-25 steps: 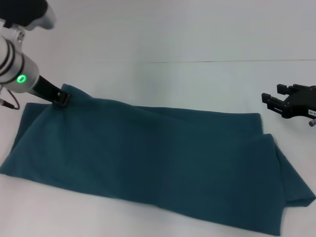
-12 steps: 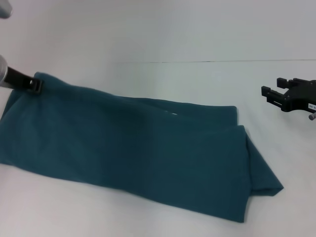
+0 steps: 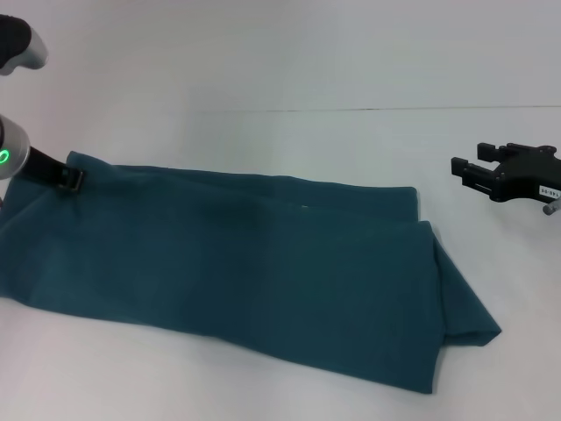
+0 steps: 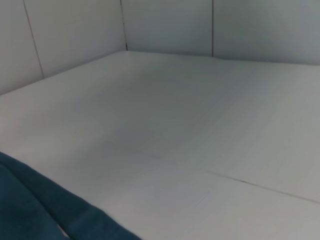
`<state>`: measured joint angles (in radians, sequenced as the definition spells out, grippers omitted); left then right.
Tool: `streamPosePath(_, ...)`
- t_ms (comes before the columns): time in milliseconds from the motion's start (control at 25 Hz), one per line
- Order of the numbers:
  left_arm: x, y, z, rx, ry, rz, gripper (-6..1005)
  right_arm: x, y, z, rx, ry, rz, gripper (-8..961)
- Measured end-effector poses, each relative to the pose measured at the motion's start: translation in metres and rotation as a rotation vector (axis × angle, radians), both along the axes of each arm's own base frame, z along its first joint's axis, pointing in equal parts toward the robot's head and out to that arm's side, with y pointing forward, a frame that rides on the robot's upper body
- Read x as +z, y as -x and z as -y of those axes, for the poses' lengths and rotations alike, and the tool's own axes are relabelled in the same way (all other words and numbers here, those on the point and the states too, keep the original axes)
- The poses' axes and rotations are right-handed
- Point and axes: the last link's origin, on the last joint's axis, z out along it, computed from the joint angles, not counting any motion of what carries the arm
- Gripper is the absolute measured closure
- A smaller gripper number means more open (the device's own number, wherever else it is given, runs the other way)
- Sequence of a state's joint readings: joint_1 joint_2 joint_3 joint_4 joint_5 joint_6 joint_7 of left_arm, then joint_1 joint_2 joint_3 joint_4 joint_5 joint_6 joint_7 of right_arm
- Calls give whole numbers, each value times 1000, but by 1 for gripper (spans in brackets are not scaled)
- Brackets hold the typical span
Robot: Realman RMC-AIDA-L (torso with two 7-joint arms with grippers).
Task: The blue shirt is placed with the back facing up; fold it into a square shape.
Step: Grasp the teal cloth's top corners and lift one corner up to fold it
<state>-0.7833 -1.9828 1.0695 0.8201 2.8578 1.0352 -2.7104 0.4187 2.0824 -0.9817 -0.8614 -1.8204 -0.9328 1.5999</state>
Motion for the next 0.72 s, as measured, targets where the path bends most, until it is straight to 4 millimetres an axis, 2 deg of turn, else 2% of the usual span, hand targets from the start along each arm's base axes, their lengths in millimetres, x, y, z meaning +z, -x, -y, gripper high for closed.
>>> streamPosePath(280, 2, 1, 1, -1, -7, -3, 977, -3, 2, 1, -62, 65, 2, 446)
streamPosePath(720, 1, 7, 7, 4, -11, -1, 977, -1, 22, 5, -119, 175, -87, 447)
